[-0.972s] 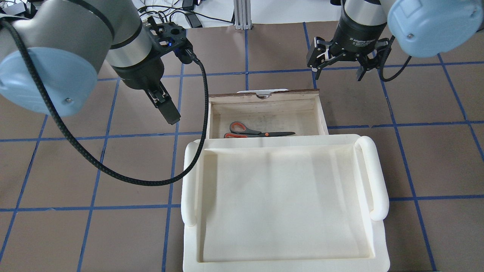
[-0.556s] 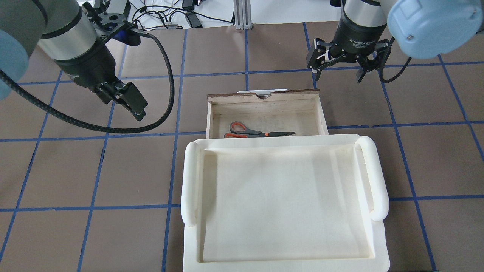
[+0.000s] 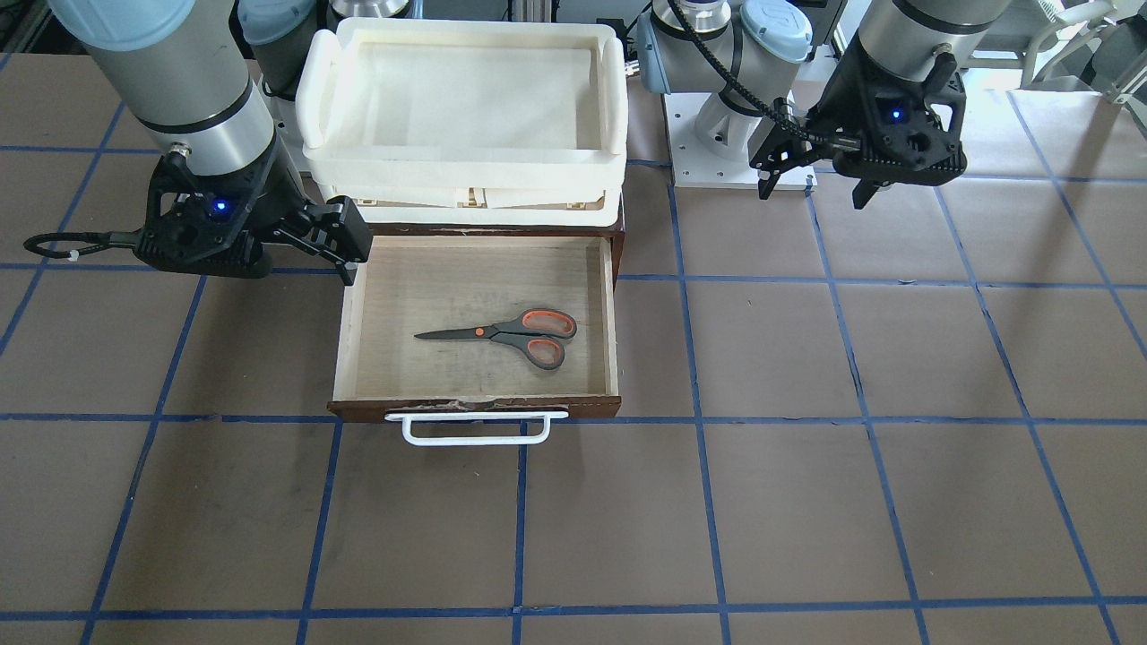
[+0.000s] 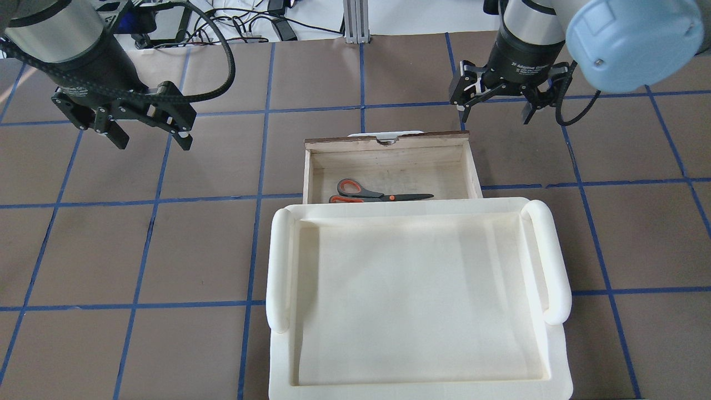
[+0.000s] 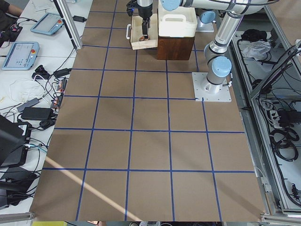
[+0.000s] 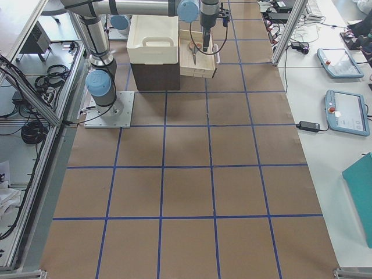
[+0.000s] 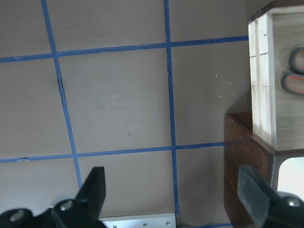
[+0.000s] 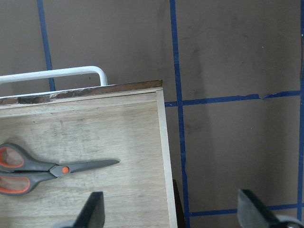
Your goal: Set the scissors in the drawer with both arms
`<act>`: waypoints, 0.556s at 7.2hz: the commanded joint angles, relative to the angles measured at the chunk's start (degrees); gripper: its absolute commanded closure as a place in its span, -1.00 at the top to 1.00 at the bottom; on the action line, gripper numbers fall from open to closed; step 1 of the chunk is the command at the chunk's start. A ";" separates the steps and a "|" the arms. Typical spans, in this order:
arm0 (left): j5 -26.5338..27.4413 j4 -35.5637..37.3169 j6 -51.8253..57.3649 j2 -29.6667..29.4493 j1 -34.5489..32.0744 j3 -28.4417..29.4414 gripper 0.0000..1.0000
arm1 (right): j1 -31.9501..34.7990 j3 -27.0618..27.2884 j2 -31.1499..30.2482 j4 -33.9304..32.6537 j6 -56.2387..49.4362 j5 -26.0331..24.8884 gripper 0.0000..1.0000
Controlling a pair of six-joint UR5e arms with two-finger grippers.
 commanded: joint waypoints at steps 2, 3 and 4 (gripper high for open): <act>-0.25 1.58 -4.99 -0.39 -0.51 1.19 1.00 | 0.02 0.05 0.14 -0.10 0.41 -0.31 1.00; 0.44 2.55 -4.47 -0.39 -0.68 1.19 1.00 | 0.02 0.05 0.32 -0.19 0.50 -0.23 1.00; 1.50 4.21 -4.47 -0.39 -1.29 1.19 1.00 | 0.02 0.05 0.23 -0.10 0.41 -0.31 1.00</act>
